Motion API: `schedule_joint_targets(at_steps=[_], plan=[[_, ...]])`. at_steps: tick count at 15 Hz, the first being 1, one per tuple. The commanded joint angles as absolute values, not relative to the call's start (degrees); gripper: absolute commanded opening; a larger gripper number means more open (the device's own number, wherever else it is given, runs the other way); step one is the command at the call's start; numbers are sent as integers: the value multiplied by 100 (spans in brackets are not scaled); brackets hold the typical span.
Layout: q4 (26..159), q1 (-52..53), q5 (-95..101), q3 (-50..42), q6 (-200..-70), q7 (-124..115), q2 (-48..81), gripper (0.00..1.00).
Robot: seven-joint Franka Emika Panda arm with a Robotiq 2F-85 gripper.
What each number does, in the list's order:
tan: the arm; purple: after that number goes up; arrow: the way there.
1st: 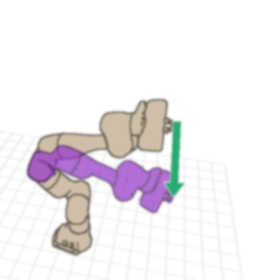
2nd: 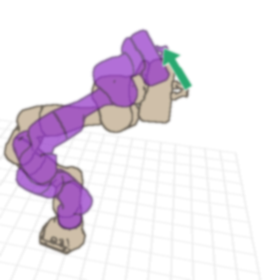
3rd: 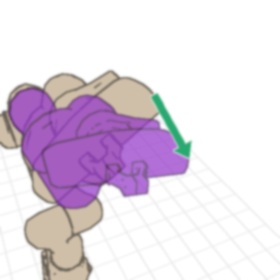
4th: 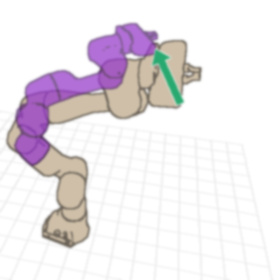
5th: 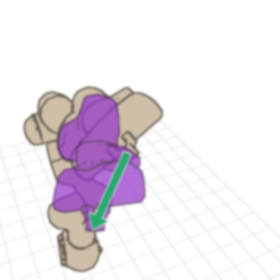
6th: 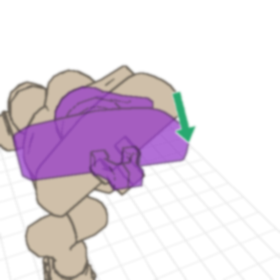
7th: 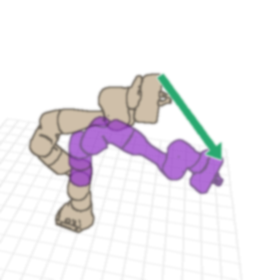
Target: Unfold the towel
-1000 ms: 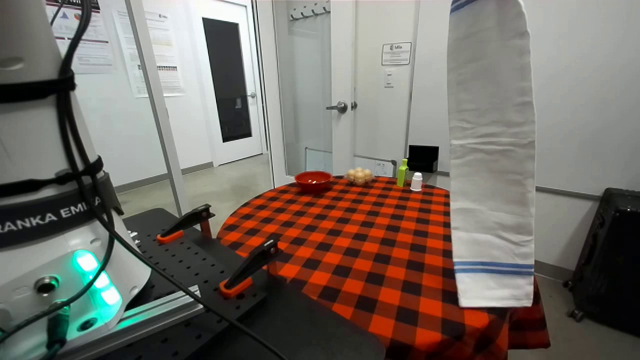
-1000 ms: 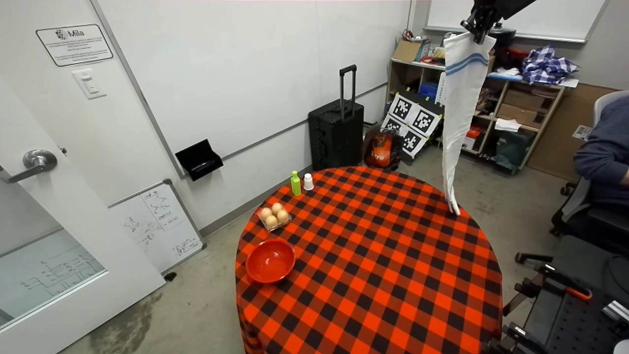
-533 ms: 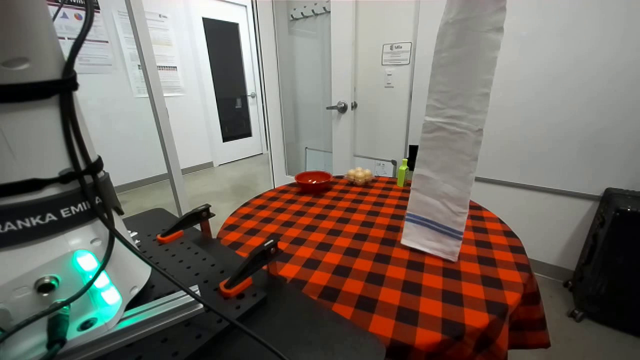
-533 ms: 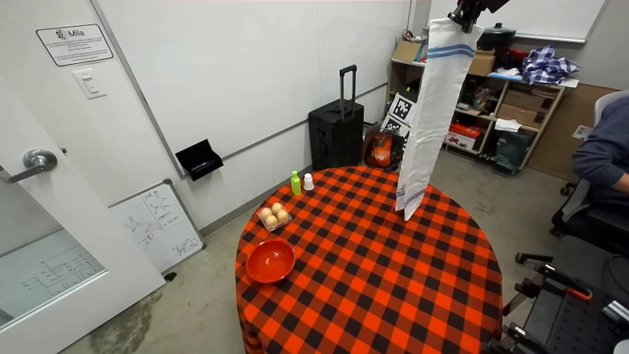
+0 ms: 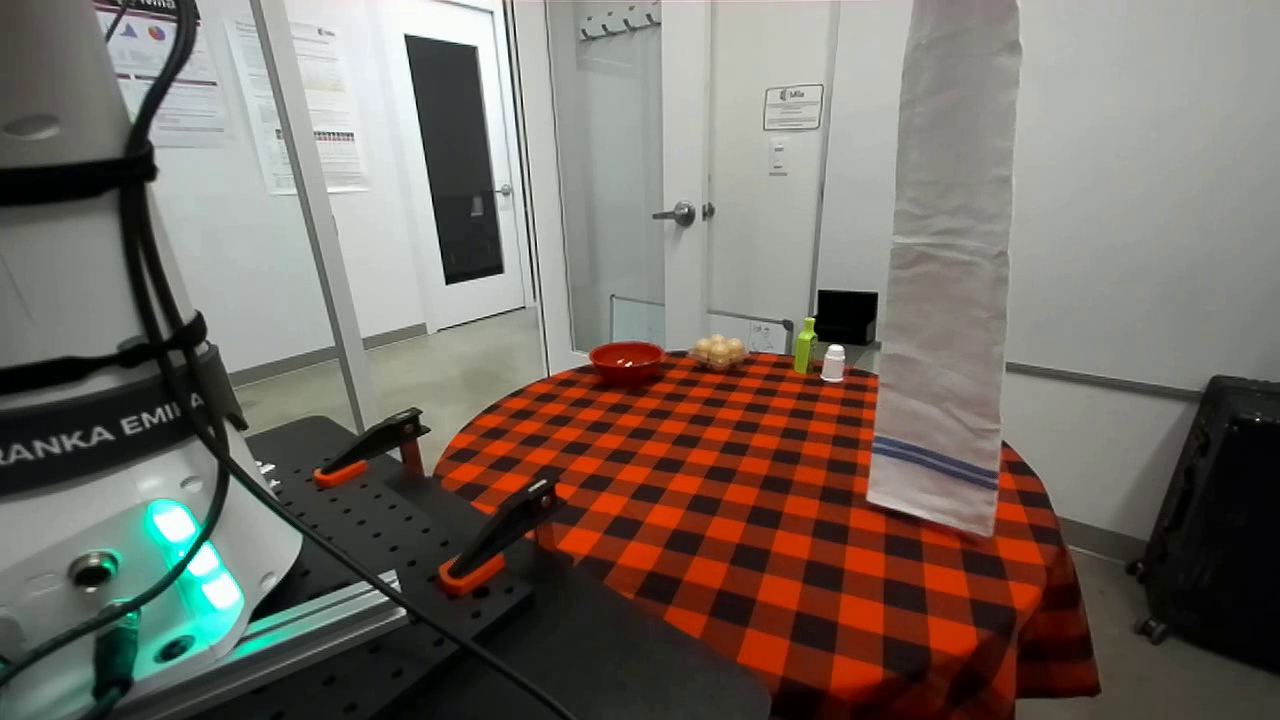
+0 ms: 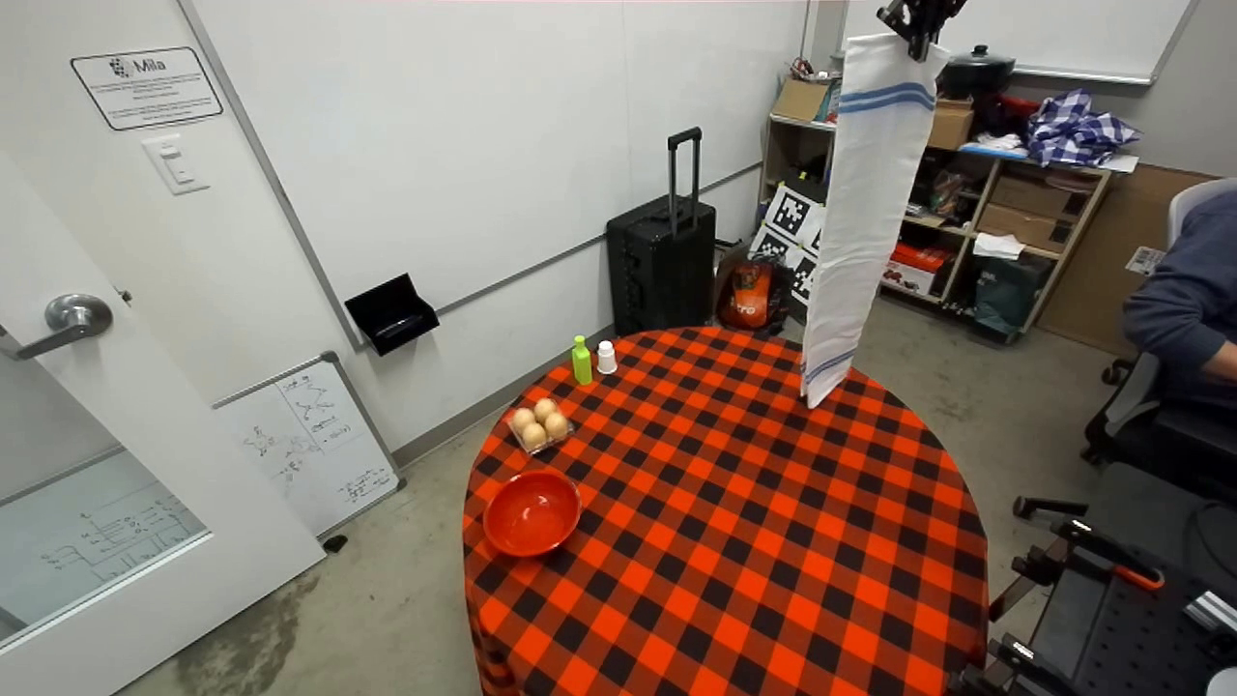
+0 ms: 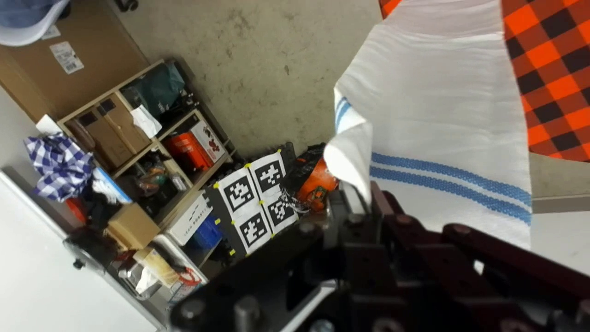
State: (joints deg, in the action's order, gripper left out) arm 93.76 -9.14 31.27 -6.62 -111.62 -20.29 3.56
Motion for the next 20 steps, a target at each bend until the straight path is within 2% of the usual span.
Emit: schedule_joint_targets(at_steps=[1,11,20], plan=[[8639,-889,2319,-789,-10389,-2231,632,1],[7923,-917,1130,-936,-9792,-2785,1007,1],[7904,-953,1085,-972,-10362,-4558,824,1]])
